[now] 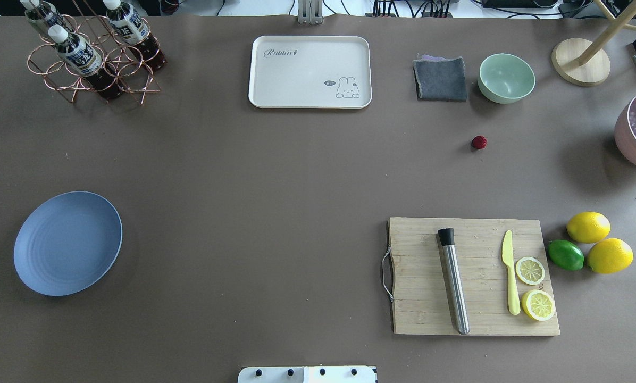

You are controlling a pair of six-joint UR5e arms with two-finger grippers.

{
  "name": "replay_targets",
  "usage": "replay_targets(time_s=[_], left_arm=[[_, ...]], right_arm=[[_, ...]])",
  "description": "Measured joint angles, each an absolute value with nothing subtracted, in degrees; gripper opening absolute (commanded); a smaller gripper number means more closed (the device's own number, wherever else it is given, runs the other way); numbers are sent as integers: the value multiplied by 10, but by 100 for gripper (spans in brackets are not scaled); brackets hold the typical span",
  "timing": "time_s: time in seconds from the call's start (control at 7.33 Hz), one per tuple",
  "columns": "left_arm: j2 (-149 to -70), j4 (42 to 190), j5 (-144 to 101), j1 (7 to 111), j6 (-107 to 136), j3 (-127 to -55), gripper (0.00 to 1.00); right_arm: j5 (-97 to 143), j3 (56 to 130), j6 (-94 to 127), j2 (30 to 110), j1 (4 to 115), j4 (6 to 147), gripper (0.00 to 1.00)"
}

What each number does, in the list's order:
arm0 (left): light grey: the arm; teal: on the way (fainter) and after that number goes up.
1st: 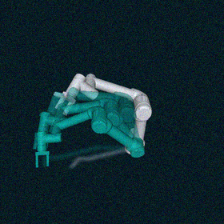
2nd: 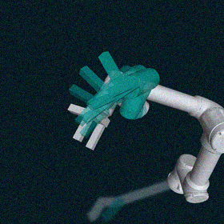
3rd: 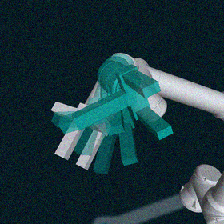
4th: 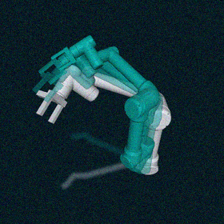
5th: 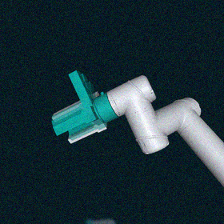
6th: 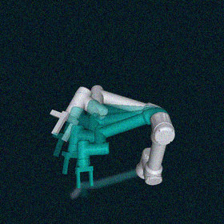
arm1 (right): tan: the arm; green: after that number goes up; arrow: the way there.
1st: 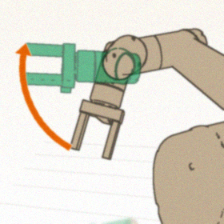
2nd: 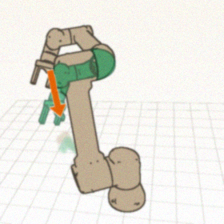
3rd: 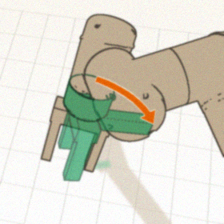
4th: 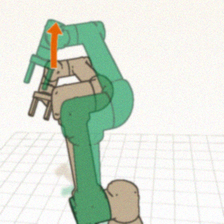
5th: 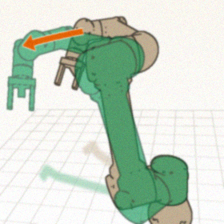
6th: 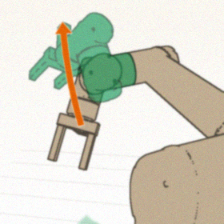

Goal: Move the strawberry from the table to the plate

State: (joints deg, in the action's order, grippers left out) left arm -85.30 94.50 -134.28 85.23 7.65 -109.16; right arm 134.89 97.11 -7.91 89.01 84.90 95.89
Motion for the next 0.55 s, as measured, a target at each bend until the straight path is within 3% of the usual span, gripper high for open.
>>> replay_targets(time_s=[0.55], left_arm=[[-856,907,-1356,854,73,-1092,97]], right_arm=[[1311,971,-78,884,849,959,100]])
